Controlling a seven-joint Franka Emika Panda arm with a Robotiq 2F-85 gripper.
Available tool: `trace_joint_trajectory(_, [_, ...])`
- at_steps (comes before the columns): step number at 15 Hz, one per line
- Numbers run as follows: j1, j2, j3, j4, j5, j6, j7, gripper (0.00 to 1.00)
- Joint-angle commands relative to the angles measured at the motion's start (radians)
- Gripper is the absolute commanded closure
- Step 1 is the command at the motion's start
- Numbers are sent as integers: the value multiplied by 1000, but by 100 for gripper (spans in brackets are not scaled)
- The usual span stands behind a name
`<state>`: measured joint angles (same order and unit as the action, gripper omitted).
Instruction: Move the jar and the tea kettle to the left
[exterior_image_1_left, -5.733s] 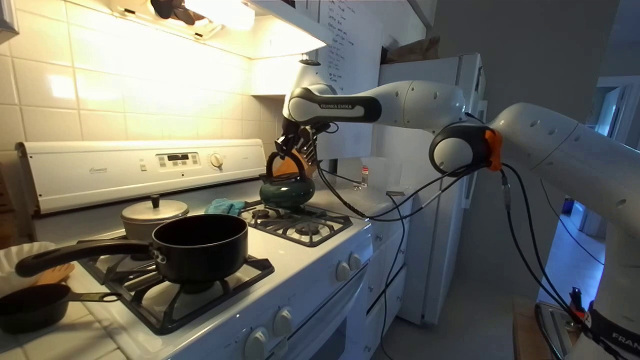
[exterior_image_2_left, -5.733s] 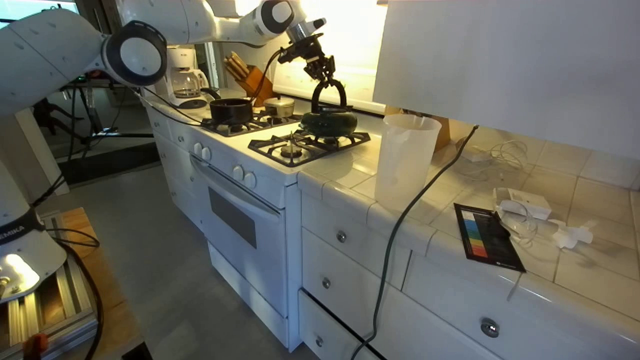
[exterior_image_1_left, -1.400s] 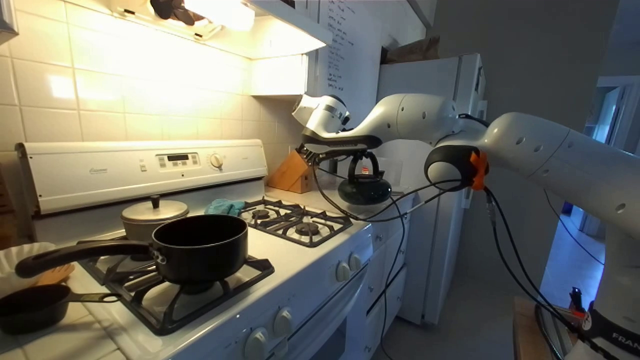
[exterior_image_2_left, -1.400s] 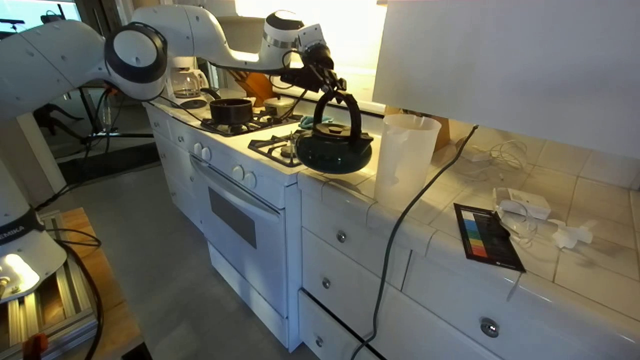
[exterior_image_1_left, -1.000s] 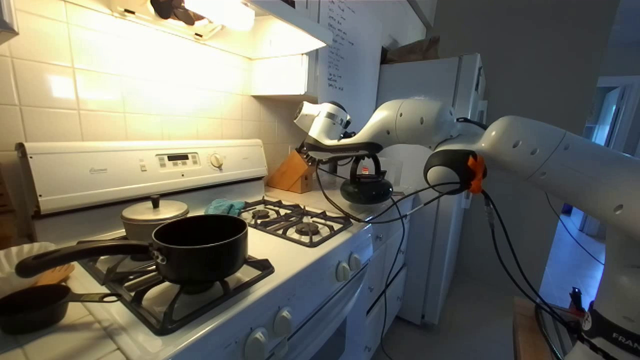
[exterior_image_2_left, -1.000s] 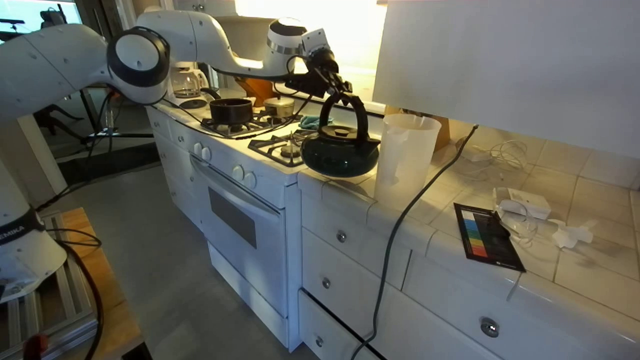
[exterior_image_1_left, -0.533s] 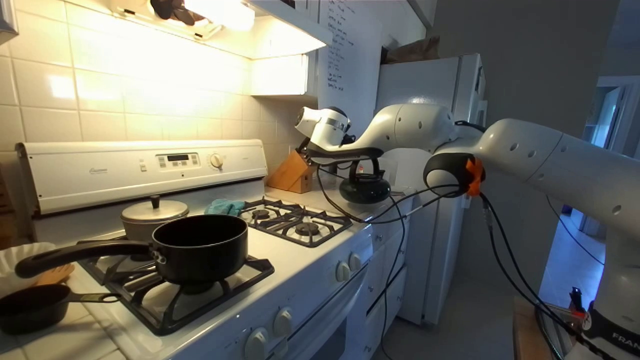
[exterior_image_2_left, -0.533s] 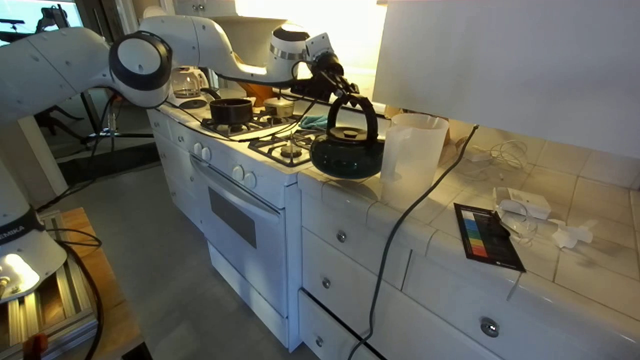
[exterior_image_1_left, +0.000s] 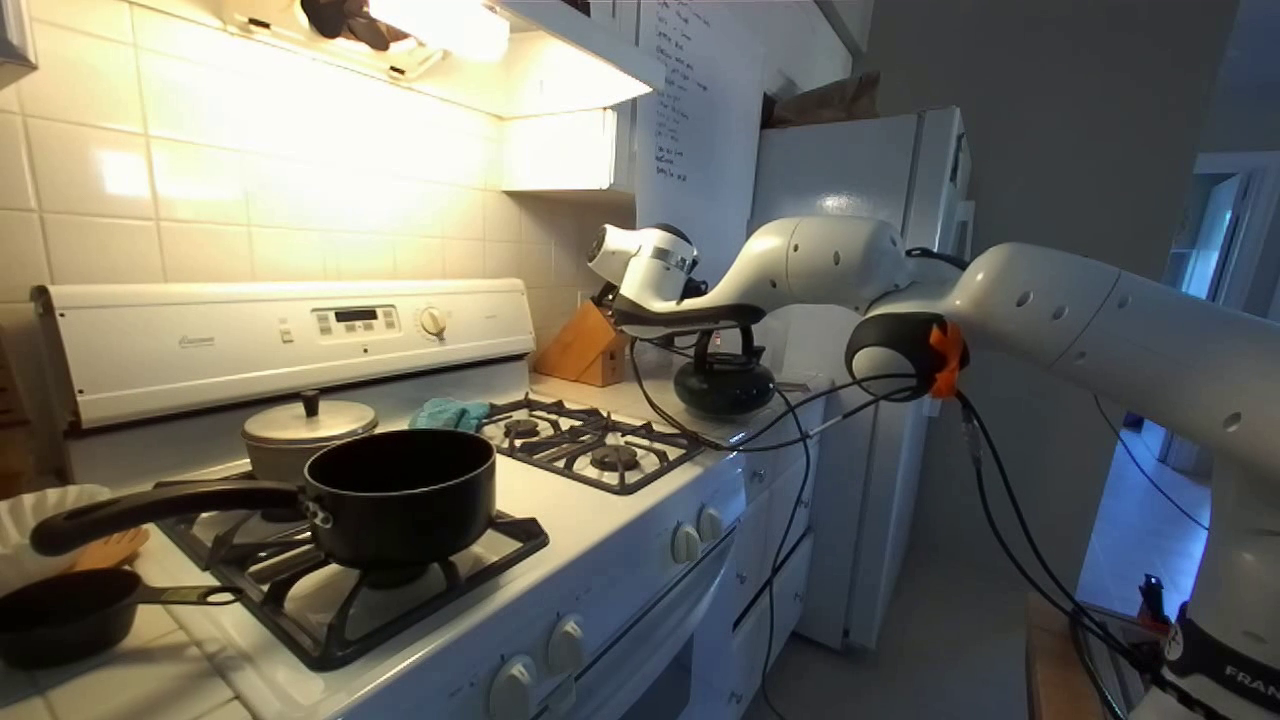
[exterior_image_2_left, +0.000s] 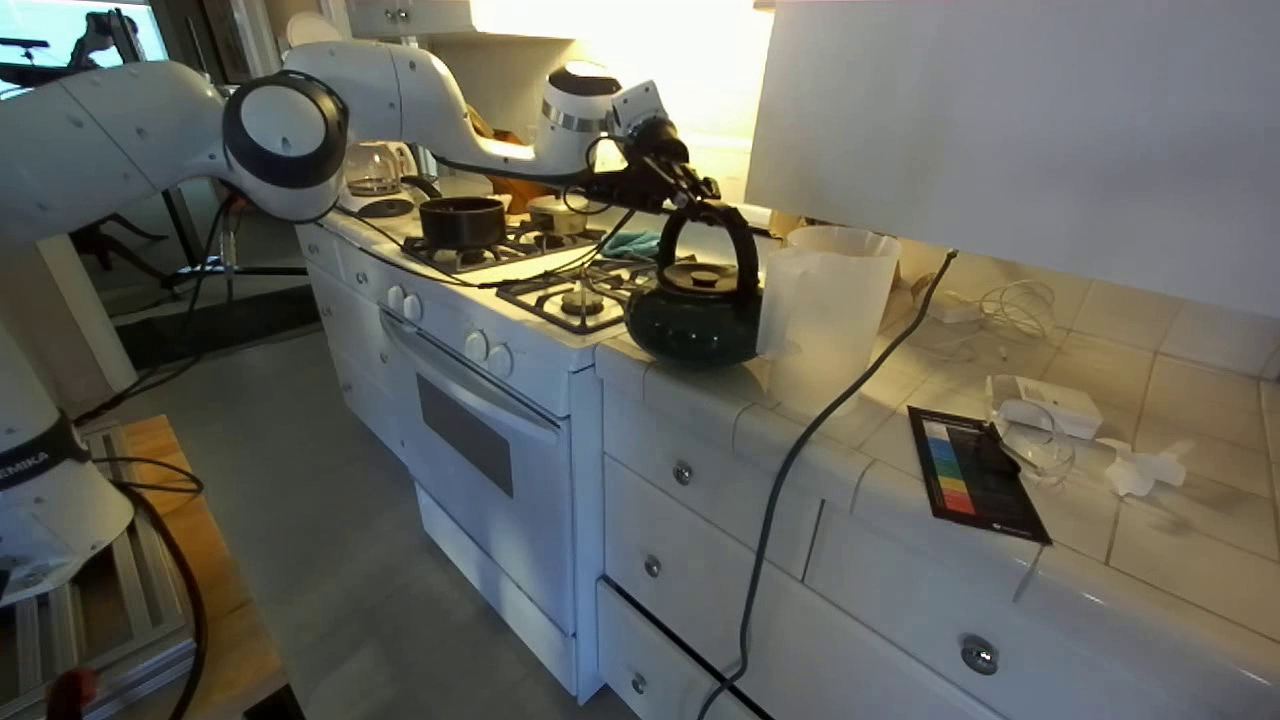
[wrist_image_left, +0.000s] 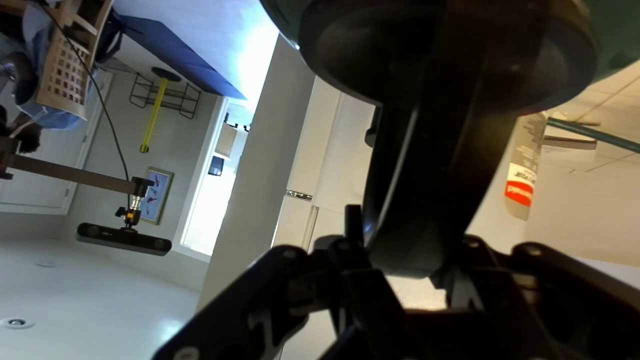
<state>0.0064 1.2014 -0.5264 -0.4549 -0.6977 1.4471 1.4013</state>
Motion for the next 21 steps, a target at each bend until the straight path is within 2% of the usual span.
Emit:
trace_joint_trajectory(1, [-4,1,-33,43,-77,7,3,93])
trace_joint_trajectory(13, [-4,18,-28,43,-71,3,30,93])
trace_joint_trajectory(14, [-3,19,-29,43,-71,2,31,45])
trace_joint_trajectory(15, [-2,16,-30,39,-75,2,34,44])
trace_joint_trajectory(16, [9,-5,-39,7,-104,16,44,37])
trace_joint_trajectory(21, [10,-35,-49,19,-183,10,42,2])
